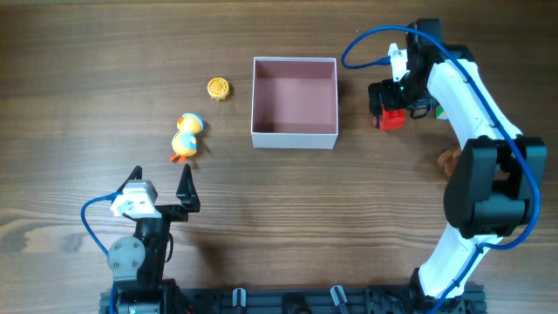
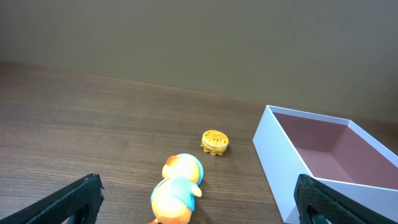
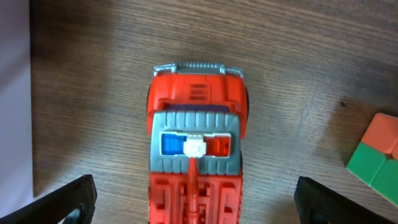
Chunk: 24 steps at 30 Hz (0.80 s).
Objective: Pack container
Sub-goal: 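Reach the right gripper to the red toy car and grasp it, then lift the red car and lower it into the white box, release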
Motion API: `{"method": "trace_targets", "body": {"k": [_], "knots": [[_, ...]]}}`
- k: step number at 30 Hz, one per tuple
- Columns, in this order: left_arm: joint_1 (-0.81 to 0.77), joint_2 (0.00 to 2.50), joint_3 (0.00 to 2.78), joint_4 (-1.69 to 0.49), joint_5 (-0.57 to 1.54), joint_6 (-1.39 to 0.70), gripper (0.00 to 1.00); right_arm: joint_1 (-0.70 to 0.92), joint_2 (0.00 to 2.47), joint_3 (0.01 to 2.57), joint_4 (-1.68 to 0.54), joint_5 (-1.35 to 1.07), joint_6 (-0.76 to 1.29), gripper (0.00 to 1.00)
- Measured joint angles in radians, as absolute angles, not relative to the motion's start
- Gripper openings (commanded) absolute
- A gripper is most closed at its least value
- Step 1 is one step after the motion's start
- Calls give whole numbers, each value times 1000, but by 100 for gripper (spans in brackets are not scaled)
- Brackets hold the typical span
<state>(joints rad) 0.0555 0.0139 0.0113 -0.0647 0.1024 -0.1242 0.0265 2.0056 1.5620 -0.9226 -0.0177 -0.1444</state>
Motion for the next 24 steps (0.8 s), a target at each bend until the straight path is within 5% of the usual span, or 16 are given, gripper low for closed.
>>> {"method": "trace_targets", "body": {"k": [4, 6, 12, 15, 24], "knots": [[56, 14, 11, -65, 102, -124, 100, 27, 2006, 1526, -896, -18, -144, 99], [56, 14, 11, -65, 102, -124, 100, 27, 2006, 1518, -892, -18, -144, 81], [56, 14, 11, -65, 102, -124, 100, 27, 2017, 1517, -888, -18, -155, 80], [56, 14, 11, -65, 102, -124, 100, 27, 2045, 1516, -888, -18, -157, 63], [56, 14, 11, -65, 102, -125, 100, 27, 2058, 1523, -897, -14, -159, 49]]}}
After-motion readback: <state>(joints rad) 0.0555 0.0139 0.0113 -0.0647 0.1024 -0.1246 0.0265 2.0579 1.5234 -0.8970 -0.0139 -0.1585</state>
